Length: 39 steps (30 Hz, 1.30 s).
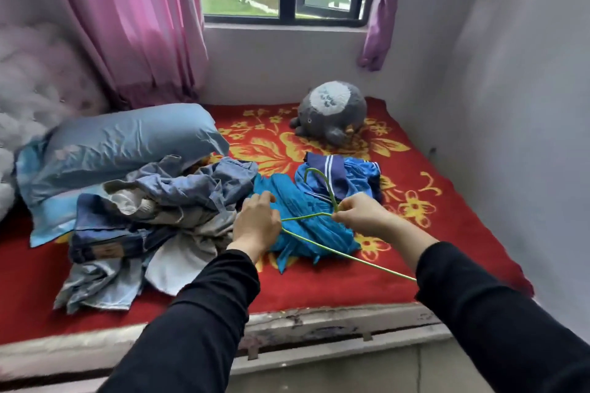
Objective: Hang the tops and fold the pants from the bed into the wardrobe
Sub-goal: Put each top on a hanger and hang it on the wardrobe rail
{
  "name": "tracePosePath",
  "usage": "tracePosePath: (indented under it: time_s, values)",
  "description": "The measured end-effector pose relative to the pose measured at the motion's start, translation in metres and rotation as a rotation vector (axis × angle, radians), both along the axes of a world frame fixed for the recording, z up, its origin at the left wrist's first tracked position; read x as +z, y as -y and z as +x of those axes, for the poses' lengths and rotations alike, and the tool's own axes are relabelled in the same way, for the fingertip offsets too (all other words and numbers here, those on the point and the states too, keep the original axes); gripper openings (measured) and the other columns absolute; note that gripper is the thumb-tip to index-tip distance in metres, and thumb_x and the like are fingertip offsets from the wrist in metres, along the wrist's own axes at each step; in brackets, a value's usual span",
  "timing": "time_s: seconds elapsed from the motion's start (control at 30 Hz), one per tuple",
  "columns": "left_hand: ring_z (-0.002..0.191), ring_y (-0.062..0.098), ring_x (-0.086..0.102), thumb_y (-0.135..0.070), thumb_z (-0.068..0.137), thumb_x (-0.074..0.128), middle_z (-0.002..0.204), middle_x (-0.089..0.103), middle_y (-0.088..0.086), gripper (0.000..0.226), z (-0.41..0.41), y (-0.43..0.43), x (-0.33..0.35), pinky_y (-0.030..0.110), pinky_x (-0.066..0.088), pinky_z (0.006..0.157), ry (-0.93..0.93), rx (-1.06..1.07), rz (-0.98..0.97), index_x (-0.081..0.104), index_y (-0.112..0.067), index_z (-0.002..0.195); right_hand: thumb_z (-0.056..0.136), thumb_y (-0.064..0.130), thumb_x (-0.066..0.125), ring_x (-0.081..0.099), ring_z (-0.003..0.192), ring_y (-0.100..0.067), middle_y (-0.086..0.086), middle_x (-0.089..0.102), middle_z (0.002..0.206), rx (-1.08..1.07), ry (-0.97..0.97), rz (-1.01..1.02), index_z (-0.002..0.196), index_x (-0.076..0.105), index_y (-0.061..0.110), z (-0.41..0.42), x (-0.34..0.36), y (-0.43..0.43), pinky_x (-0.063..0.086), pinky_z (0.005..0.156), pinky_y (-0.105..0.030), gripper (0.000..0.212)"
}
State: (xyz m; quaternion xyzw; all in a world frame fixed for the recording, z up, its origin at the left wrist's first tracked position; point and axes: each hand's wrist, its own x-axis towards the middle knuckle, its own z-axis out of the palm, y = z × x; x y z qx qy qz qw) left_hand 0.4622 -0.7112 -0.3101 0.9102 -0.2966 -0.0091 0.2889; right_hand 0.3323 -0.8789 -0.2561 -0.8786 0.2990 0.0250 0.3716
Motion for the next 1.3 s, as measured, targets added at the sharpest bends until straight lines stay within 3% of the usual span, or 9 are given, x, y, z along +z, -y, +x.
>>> tracePosePath:
  time_s: [0.4,0.63,0.83,0.93,1.0,1.07,1.1,1.17,1.3]
  values:
    - [0.119,0.026,0.043,-0.019,0.093,0.044,0.119,0.053,0.008,0.032,0.086,0.185,-0.117,0.039,0.039,0.093,-0.245,-0.086,0.201,0.052,-0.015,0.123,0.088,0.026,0.055,0.055,0.061,-0.027,-0.002,0.052,0.054,-0.399,-0.102,-0.060,0.055,0.045,0.014,0.078,-0.118,0.190,0.035,0.058,-0.032,0.036]
    - [0.121,0.023,0.042,-0.021,0.094,0.042,0.126,0.051,0.005,0.033,0.119,0.240,-0.214,0.037,0.041,0.094,-0.433,0.050,0.318,0.051,-0.016,0.125,0.086,0.031,0.054,0.046,0.063,-0.030,0.000,0.043,0.052,-0.375,-0.133,-0.033,0.055,0.036,0.013,0.150,-0.209,0.260,0.034,0.058,-0.037,0.040]
    - [0.122,0.023,0.041,-0.032,0.098,0.042,0.127,0.050,0.005,0.034,0.141,0.259,-0.278,0.036,0.039,0.092,-0.526,0.177,0.333,0.050,-0.016,0.126,0.090,0.028,0.052,0.053,0.080,-0.034,-0.005,0.054,0.075,-0.279,-0.198,-0.066,0.065,0.035,0.018,0.188,-0.294,0.263,0.030,0.063,-0.035,0.032]
    - [0.119,0.025,0.046,-0.048,0.095,0.045,0.126,0.053,0.005,0.047,0.151,0.270,-0.310,0.036,0.038,0.090,-0.576,0.266,0.300,0.049,-0.015,0.127,0.088,0.029,0.059,0.059,0.101,-0.034,-0.012,0.065,0.100,-0.201,-0.320,0.015,0.090,0.057,0.018,0.194,-0.343,0.256,0.036,0.072,-0.035,0.012]
    - [0.120,0.027,0.048,-0.058,0.088,0.052,0.128,0.052,0.006,0.064,0.159,0.278,-0.327,0.038,0.041,0.094,-0.612,0.339,0.257,0.045,-0.012,0.132,0.087,0.035,0.065,0.056,0.116,-0.034,-0.014,0.064,0.119,-0.213,-0.373,0.115,0.126,0.054,0.017,0.193,-0.369,0.252,0.041,0.085,-0.035,0.044]
    - [0.120,0.029,0.046,-0.057,0.085,0.057,0.126,0.053,0.009,0.065,0.166,0.283,-0.345,0.040,0.042,0.096,-0.641,0.364,0.291,0.049,-0.009,0.129,0.085,0.039,0.069,0.050,0.125,-0.033,-0.014,0.058,0.131,-0.226,-0.416,0.159,0.137,0.048,0.018,0.193,-0.386,0.247,0.040,0.096,-0.036,0.060]
    - [0.118,0.030,0.045,-0.051,0.087,0.058,0.121,0.054,0.010,0.054,0.168,0.285,-0.350,0.039,0.042,0.094,-0.630,0.345,0.327,0.056,-0.008,0.120,0.086,0.038,0.068,0.050,0.123,-0.034,-0.014,0.060,0.129,-0.212,-0.438,0.156,0.129,0.055,0.018,0.193,-0.394,0.246,0.041,0.094,-0.037,0.049]
    - [0.112,0.030,0.045,-0.036,0.088,0.060,0.111,0.055,0.010,0.031,0.172,0.284,-0.355,0.036,0.039,0.089,-0.605,0.317,0.321,0.064,-0.006,0.094,0.089,0.034,0.063,0.057,0.108,-0.037,-0.014,0.067,0.105,-0.172,-0.475,0.079,0.084,0.062,0.018,0.193,-0.399,0.244,0.045,0.078,-0.037,0.017]
    - [0.074,0.020,0.042,-0.019,0.086,0.064,0.074,0.045,0.002,0.026,0.180,0.283,-0.325,0.034,0.032,0.064,-0.863,0.326,-0.037,0.047,-0.015,0.067,0.085,0.021,0.063,0.045,0.066,-0.029,-0.004,0.040,0.054,-0.229,-0.334,0.144,0.055,0.039,0.011,0.205,-0.375,0.254,0.034,0.059,-0.037,0.040]
